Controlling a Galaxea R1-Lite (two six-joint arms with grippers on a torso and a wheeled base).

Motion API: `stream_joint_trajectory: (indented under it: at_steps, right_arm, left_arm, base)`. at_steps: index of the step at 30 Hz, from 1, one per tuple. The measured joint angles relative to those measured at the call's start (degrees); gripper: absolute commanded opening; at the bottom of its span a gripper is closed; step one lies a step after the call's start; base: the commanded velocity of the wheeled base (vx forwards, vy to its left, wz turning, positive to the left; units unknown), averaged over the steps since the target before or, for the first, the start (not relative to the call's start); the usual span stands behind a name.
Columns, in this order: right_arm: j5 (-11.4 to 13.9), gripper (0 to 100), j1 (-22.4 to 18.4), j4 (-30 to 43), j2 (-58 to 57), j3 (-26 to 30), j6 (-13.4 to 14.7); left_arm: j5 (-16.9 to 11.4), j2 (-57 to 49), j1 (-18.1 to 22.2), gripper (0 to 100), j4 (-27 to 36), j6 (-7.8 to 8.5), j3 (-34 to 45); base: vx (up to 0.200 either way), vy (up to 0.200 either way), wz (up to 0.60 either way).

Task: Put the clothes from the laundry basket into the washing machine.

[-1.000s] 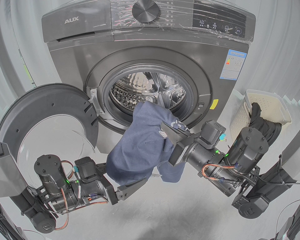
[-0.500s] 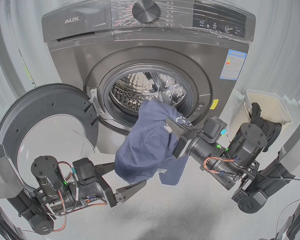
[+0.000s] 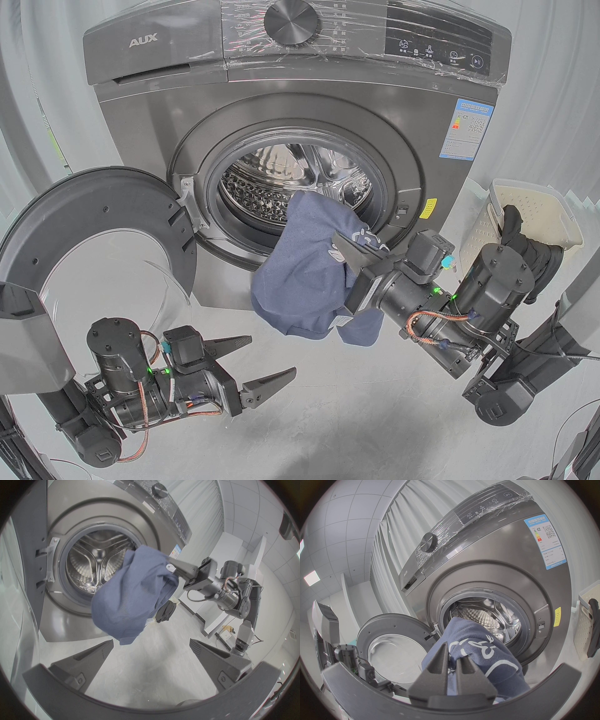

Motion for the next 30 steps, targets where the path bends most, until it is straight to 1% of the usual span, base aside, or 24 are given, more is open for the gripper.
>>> stream_joint_trajectory:
  at_steps: [3,9,18,21,23,30]
  right_arm:
    - [0.0,0,0.0,0.0,-0.1,0.0,-0.1]
    - [0.1,0,0.1,0.0,-0.7,-0.3,-0.2]
    - [0.1,0,0.4,0.0,-1.0,-0.5,-0.2]
    - [0.2,0,0.7,0.0,-1.0,-0.5,-0.2]
    - [0.2,0,0.7,0.0,-1.0,-0.5,-0.2]
    - [0.2,0,0.9,0.0,-1.0,-0.5,-0.1]
  left_arm:
    - [0.1,1.6,1.0,100,0.0,0.30,-0.1]
    - [0.2,4.9,2.3,100,0.0,0.39,-1.1]
    - [0.3,11.0,2.6,100,0.0,0.22,-7.6]
    - [1.0,12.6,2.6,100,0.0,0.13,-10.1]
    - [1.5,13.2,2.4,100,0.0,0.00,-11.2]
    - [1.7,13.9,2.3,100,-0.1,-0.05,-14.3]
  base:
    - [0.000,0.000,0.00]
    - [0.000,0.000,0.00]
    - [0.000,0.000,0.00]
    - [0.000,0.000,0.00]
    - [0.000,0.000,0.00]
    - [0.000,0.000,0.00]
